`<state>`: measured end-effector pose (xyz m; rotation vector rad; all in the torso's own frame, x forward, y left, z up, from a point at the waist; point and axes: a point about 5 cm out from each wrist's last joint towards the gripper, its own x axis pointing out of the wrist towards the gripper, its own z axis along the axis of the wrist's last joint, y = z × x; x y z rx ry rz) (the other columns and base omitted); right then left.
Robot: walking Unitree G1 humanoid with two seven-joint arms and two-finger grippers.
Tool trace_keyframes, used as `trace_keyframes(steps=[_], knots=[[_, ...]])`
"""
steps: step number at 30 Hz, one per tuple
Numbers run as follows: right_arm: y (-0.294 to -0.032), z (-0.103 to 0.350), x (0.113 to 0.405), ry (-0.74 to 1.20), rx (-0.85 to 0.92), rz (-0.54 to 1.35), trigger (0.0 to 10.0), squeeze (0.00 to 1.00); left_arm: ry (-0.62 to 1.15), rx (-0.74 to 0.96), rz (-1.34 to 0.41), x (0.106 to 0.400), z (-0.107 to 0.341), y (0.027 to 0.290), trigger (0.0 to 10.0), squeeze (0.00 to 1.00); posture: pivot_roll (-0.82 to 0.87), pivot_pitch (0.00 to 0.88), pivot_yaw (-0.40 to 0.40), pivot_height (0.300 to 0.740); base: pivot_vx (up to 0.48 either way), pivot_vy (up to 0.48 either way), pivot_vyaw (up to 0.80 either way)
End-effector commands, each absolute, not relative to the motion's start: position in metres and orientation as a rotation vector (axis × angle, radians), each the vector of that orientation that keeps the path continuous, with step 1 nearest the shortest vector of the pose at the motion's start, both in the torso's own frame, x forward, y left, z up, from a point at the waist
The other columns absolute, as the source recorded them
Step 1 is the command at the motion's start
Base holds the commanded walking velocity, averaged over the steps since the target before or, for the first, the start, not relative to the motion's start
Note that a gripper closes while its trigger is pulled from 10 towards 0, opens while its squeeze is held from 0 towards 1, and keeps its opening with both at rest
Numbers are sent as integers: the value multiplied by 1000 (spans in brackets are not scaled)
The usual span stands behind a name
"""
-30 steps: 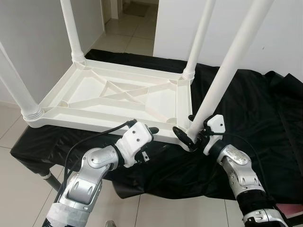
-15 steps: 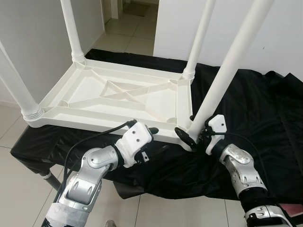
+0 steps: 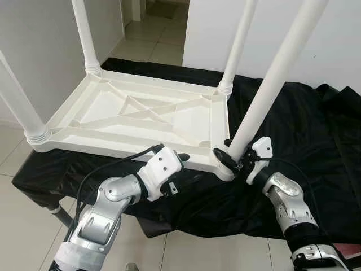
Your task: Building children table
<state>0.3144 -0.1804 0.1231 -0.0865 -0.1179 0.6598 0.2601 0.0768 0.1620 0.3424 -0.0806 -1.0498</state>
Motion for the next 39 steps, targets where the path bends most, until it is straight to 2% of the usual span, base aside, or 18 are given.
trace_keyframes(steps=[1,3,4,5,13,14,20,22,26,27,28,30,35,39], knots=[[-181,118,312,-104,-99,661,0,0,-70,331,-1036,258,159,76,10000,0,41,42,-34,740,0,0,0],[-181,117,310,-102,-96,657,0,0,-69,331,-1038,258,159,76,10000,0,38,45,-34,740,0,0,0],[-181,117,310,-100,-92,650,2902,0,-68,331,-1039,258,159,76,10000,0,38,45,-34,740,0,0,0],[-181,117,309,-98,-84,644,10000,0,-66,331,-1039,258,159,76,10000,0,38,46,-34,740,0,0,0],[-176,119,306,-104,-57,592,10000,0,-65,330,-1039,257,158,76,10000,0,38,52,-40,740,0,0,0],[-170,122,303,-106,-61,508,10000,0,-63,326,-1038,256,158,76,10000,0,37,52,-41,740,0,0,0],[-165,125,297,-137,9,381,10000,0,-60,323,-1038,255,157,75,10000,0,39,57,-45,740,0,0,0],[-158,123,287,-132,43,253,10000,0,-53,322,-1035,253,156,77,10000,0,35,61,-39,740,0,0,0],[-156,121,285,-129,47,186,10000,0,-51,321,-1034,253,155,78,10000,0,35,61,-39,740,0,0,0],[-152,121,284,-122,62,82,10000,0,-50,320,-1036,253,155,77,10000,0,35,61,-39,740,0,0,0],[-152,121,284,-122,62,82,10000,0,-50,320,-1036,253,155,77,10000,0,35,61,-39,740,0,0,0],[-144,117,282,-76,86,-70,10000,0,-54,320,-1040,253,156,75,10000,0,51,58,-55,740,0,0,0],[-140,114,281,-54,109,-104,10000,0,-55,319,-1036,251,157,76,10000,0,54,57,-59,740,0,0,0],[-130,124,281,-102,107,-39,10000,0,-47,302,-1026,251,155,77,10000,0,37,51,-53,740,0,0,0]])
